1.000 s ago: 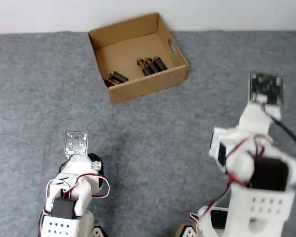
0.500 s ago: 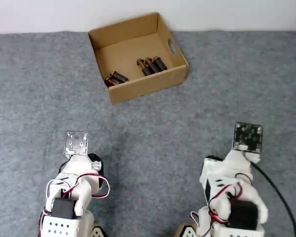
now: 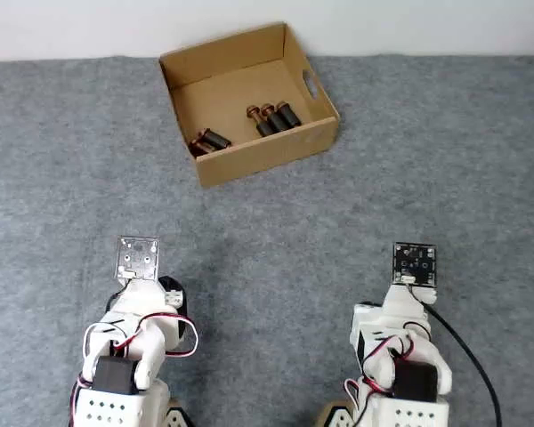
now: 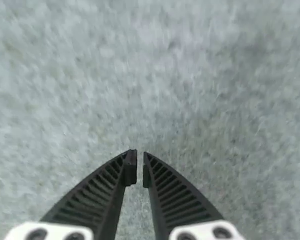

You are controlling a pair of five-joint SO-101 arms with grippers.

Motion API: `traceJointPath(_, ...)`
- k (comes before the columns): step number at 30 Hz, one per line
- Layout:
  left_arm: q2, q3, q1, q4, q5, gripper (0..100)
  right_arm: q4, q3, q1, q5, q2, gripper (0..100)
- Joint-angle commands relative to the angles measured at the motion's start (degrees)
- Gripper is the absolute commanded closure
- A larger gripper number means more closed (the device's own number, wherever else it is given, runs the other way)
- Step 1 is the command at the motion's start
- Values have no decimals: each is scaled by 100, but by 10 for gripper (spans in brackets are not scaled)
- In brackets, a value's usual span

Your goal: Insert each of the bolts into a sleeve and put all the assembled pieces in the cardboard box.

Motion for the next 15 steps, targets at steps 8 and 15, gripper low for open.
traceJointPath(8,-44,-22,-18,53,26,995,-180,475,66,70,-57,990)
traceJointPath(15,-44,-22,-18,53,26,995,-84,475,57,70,-57,990)
